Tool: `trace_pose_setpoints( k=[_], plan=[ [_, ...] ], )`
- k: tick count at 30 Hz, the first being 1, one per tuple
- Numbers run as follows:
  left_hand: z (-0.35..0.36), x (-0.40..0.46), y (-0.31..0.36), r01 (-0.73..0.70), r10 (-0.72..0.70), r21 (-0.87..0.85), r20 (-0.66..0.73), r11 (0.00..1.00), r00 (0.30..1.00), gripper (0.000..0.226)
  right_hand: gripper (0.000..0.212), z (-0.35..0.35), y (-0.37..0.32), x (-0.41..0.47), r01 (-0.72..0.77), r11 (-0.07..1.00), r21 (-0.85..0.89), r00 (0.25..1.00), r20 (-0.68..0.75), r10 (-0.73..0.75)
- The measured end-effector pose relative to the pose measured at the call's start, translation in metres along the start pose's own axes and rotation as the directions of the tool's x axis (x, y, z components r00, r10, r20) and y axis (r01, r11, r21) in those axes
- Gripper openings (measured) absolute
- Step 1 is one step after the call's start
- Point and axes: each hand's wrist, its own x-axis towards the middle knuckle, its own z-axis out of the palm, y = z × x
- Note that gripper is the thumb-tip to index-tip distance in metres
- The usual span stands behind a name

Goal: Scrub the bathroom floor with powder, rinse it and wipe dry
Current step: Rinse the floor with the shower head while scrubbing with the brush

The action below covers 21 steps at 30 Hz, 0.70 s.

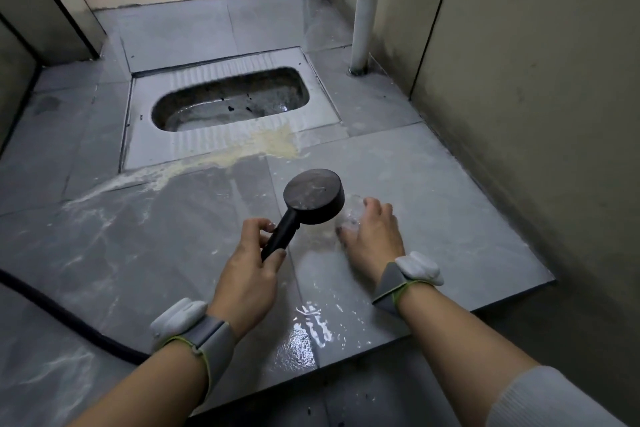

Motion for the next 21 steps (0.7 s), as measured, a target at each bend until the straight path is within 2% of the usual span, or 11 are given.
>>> trace_pose_setpoints(
  k=[3,5,7,8,11,12,13,14,15,17,21],
  plan=[
    [-0.007,0.000,-0.004,-0.012,0.012,-0.031,-0.009,0.999,1.000,0.030,0.074,-0.001,-0.011,0.004,-0.126,0.985,-0.115,0.992,-0.035,0.122],
    [-0.012,0.000,-0.008,-0.019,0.019,-0.047,-0.013,0.999,1.000,0.032,0.061,0.002,-0.018,0.001,-0.100,0.989,-0.108,0.994,-0.048,0.095],
    [-0.017,-0.002,-0.010,-0.017,0.015,-0.050,-0.030,0.999,0.999,0.032,0.047,0.007,-0.021,-0.005,-0.015,1.000,-0.016,0.999,-0.052,0.015],
    [-0.018,-0.003,-0.011,-0.011,0.009,-0.050,-0.043,0.999,0.999,0.033,0.050,0.008,-0.022,-0.008,0.011,0.998,0.057,1.000,-0.021,-0.010],
    [-0.020,-0.002,-0.012,0.009,-0.012,-0.049,-0.062,0.999,0.998,0.032,0.089,0.003,-0.021,-0.009,-0.011,0.969,0.248,0.991,0.134,-0.023],
    [-0.020,-0.001,-0.011,0.009,-0.012,-0.051,-0.064,0.999,0.998,0.032,0.085,0.001,-0.018,-0.007,-0.035,0.956,0.292,0.987,0.161,-0.013],
    [-0.020,-0.002,-0.011,0.008,-0.011,-0.052,-0.064,0.999,0.998,0.032,0.071,-0.001,-0.016,-0.006,-0.073,0.932,0.356,0.982,0.189,0.004],
    [-0.021,-0.002,-0.010,0.005,-0.008,-0.057,-0.064,0.998,0.998,0.033,0.056,-0.002,-0.013,-0.006,-0.137,0.881,0.452,0.973,0.228,0.034],
    [-0.022,-0.003,-0.010,0.000,-0.003,-0.061,-0.059,0.998,0.998,0.033,0.044,-0.004,-0.012,-0.009,-0.217,0.782,0.584,0.959,0.276,0.060],
    [-0.024,-0.005,-0.007,-0.017,0.014,-0.075,-0.043,0.997,0.999,0.032,0.034,-0.006,-0.013,-0.016,-0.378,0.508,0.774,0.918,0.383,0.099],
    [-0.026,-0.005,0.000,-0.044,0.041,-0.089,-0.035,0.995,0.999,0.030,0.033,-0.006,-0.012,-0.013,-0.489,0.163,0.857,0.872,0.476,0.116]
  ],
)
